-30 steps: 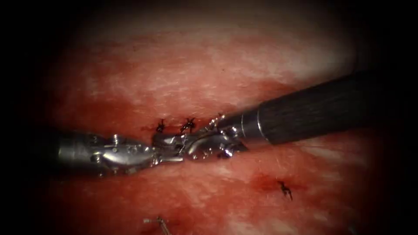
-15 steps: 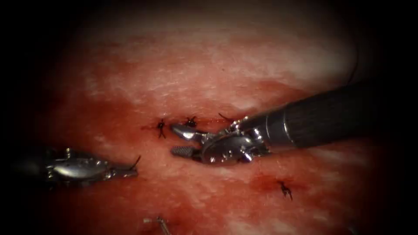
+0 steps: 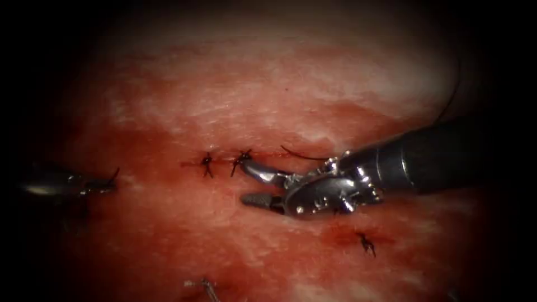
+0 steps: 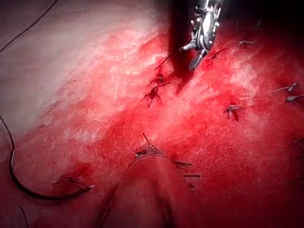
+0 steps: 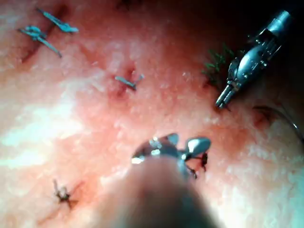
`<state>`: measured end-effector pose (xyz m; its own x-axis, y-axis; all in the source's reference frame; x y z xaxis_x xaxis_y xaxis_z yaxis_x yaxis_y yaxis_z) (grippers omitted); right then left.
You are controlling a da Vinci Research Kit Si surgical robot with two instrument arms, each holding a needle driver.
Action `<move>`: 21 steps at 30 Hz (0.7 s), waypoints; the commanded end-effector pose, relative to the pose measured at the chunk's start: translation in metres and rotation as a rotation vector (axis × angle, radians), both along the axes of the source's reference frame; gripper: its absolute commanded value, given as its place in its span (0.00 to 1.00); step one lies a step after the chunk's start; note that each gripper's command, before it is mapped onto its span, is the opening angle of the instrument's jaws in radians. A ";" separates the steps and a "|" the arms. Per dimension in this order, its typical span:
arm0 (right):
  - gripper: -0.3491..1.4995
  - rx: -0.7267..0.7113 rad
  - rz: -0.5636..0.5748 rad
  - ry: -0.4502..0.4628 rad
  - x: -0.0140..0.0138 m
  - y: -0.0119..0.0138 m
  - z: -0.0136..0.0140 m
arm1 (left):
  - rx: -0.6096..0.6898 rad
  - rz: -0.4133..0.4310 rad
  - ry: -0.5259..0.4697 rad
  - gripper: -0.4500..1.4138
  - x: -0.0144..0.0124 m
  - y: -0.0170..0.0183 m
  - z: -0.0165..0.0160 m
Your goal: Wound Closure
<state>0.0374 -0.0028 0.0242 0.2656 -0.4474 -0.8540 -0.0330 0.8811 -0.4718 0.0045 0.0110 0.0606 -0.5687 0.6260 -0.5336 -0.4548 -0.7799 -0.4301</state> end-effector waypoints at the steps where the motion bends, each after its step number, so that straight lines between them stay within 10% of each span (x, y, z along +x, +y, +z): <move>1: 0.91 0.001 -0.001 0.001 0.0006 -0.0005 0.0004 | 0.006 0.024 0.022 0.00 -0.0002 -0.0013 0.0013; 2: 0.91 0.001 0.000 0.000 0.0007 -0.0006 0.0003 | 0.007 0.048 0.056 0.08 0.0002 -0.0024 0.0028; 3: 0.91 0.007 0.002 0.001 0.0009 -0.0006 0.0003 | 0.001 0.066 0.079 0.49 0.0002 -0.0027 0.0037; 7: 0.91 0.006 0.002 0.000 0.0009 -0.0007 0.0004 | -0.032 0.096 0.089 0.76 0.0001 -0.0020 0.0044; 12: 0.91 0.010 0.002 0.001 0.0008 -0.0009 0.0005 | -0.011 0.089 0.052 0.88 0.0001 -0.0006 0.0036; 21: 0.91 0.015 0.002 0.003 0.0006 -0.0010 0.0005 | -0.029 -0.022 -0.038 0.83 0.0009 0.0019 -0.0016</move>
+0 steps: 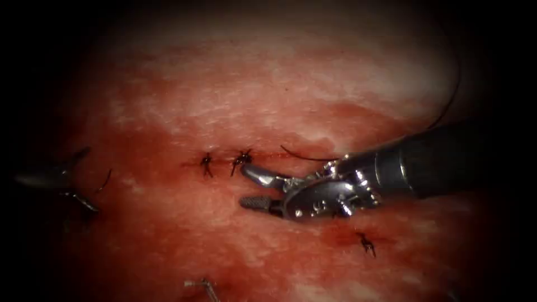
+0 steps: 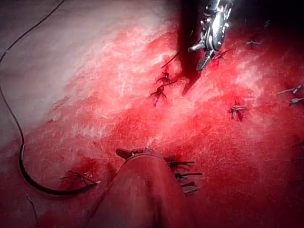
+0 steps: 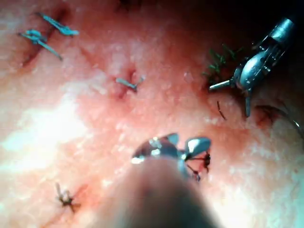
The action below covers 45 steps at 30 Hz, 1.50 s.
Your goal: Wound Closure
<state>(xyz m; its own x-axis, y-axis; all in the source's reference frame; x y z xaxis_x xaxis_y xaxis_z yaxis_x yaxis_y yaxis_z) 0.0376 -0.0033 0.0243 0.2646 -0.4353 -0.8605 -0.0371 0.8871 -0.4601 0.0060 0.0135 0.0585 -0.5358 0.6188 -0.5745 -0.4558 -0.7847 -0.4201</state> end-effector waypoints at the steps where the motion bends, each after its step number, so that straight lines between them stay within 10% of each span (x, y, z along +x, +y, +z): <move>1: 0.91 0.002 -0.001 0.000 0.0004 -0.0004 0.0004 | 0.002 -0.016 -0.014 0.79 -0.0004 -0.0002 0.0000; 16: 0.90 0.019 0.027 -0.023 -0.0003 -0.0008 -0.0003 | -0.215 -0.170 0.189 0.71 0.0020 0.0115 -0.0024; 39: 0.89 0.029 0.043 -0.024 0.0000 -0.0015 -0.0001 | -0.308 -0.248 0.393 0.68 0.0058 0.0211 0.0111; 43: 0.89 0.029 0.045 -0.025 0.0002 -0.0015 -0.0001 | -0.296 -0.288 0.384 0.40 0.0068 0.0206 0.0130; 45: 0.89 0.028 0.047 -0.027 0.0006 -0.0016 0.0000 | -0.218 -0.296 0.337 0.00 0.0071 0.0197 0.0141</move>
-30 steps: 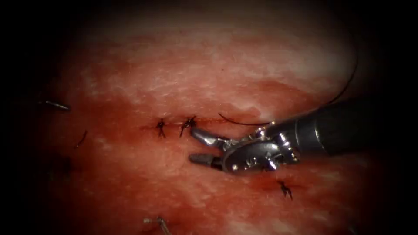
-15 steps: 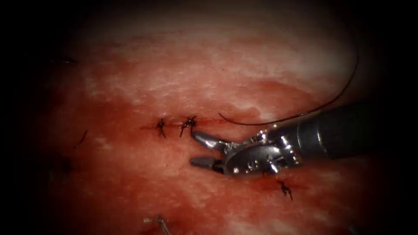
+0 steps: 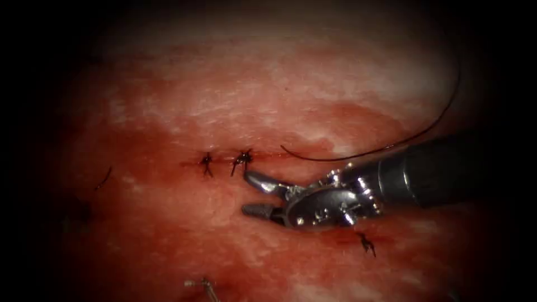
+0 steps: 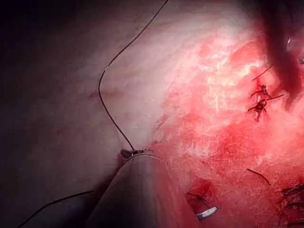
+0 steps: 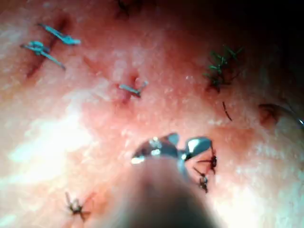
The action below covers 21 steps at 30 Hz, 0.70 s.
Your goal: Wound Closure
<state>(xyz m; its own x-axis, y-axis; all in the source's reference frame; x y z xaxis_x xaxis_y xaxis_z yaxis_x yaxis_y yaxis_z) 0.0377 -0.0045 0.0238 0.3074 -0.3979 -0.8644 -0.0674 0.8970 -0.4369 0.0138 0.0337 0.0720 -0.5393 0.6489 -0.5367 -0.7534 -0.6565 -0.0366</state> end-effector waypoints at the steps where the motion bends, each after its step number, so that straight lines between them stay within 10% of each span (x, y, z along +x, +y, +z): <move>1: 0.89 0.000 0.000 0.000 0.0005 -0.0005 0.0005 | 0.014 -0.002 -0.008 0.00 -0.0007 -0.0005 0.0006; 21: 0.89 0.022 0.005 0.001 0.0009 -0.0007 0.0004 | 0.201 0.051 -0.287 0.00 -0.0116 -0.0047 -0.0071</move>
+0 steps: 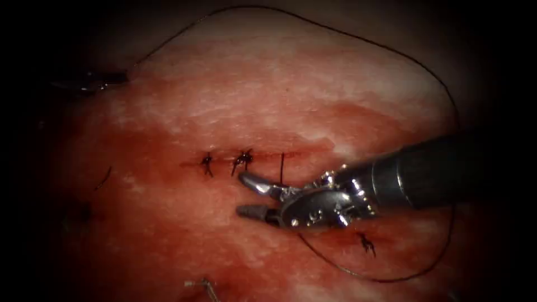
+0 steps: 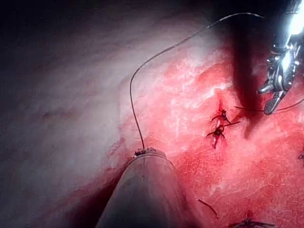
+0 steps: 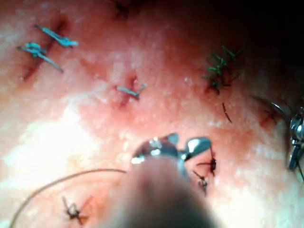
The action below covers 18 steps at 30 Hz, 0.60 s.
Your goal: Wound Closure
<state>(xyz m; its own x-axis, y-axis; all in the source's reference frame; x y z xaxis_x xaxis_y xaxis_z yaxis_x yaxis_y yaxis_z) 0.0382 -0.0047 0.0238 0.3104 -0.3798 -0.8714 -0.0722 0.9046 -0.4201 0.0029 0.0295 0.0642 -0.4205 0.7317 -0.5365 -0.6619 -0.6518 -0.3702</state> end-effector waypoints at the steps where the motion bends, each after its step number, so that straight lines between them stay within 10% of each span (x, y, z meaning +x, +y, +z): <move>1: 0.89 0.008 0.001 0.003 0.0004 -0.0006 0.0003 | 0.010 0.000 -0.015 0.00 -0.0020 -0.0007 0.0002; 18: 0.91 0.034 0.007 0.007 0.0002 -0.0015 -0.0004 | -0.054 0.115 -0.135 0.00 -0.0227 0.0039 -0.0042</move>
<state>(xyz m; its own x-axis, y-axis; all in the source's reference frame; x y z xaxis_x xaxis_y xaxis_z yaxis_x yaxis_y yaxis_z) 0.0380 -0.0057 0.0228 0.3079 -0.3482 -0.8854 -0.0823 0.9174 -0.3894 -0.0201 0.0338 0.0597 -0.4242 0.6424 -0.6383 -0.5226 -0.7493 -0.4068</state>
